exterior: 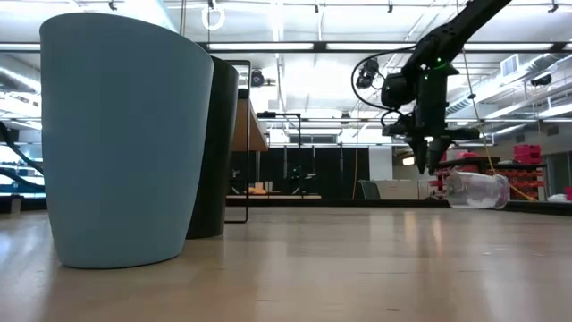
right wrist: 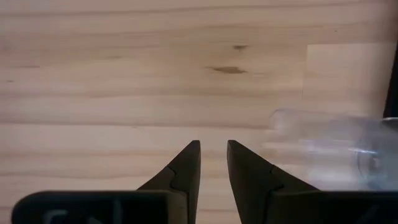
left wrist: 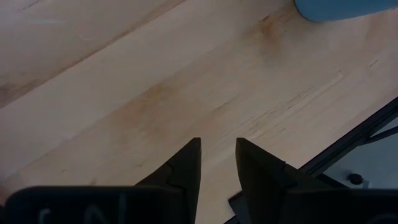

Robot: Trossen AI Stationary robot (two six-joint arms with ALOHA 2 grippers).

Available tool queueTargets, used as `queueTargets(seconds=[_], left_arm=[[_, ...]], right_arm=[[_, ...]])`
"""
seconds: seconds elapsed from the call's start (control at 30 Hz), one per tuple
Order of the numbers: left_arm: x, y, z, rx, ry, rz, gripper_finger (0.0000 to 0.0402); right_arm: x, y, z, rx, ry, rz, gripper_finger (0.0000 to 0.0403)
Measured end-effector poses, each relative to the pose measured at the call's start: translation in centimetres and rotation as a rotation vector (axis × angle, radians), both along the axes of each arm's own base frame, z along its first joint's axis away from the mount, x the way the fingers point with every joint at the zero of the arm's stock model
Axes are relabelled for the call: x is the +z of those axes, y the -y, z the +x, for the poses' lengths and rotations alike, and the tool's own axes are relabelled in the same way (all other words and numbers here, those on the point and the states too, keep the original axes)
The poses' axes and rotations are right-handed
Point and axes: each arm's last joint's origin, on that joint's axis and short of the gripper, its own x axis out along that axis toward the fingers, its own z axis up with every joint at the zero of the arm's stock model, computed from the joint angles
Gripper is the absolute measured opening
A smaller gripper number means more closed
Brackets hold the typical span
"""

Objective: Stack small to large cups/mugs on shelf
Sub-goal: Move the transparent mug to the bottom of the table

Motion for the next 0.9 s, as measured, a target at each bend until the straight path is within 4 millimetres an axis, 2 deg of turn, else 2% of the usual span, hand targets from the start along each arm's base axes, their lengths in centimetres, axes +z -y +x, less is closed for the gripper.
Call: queueTargets(seconds=[0.37, 0.73, 0.9], left_arm=[[0.0, -0.1, -0.1, -0.004, -0.009, 0.017, 0.0107], [0.0, -0.2, -0.1, -0.005, -0.014, 0.027, 0.0107], [0.0, -0.2, -0.1, -0.005, -0.014, 0.027, 0.0107]], right_arm=[[0.0, -1.5, -1.1, 0.034, -0.103, 0.150, 0.0087], [1.5, -2.1, -1.3, 0.072, -0.113, 0.079, 0.0087], [2.6, -2.1, -1.6, 0.093, -0.232, 0.028, 0.0084]])
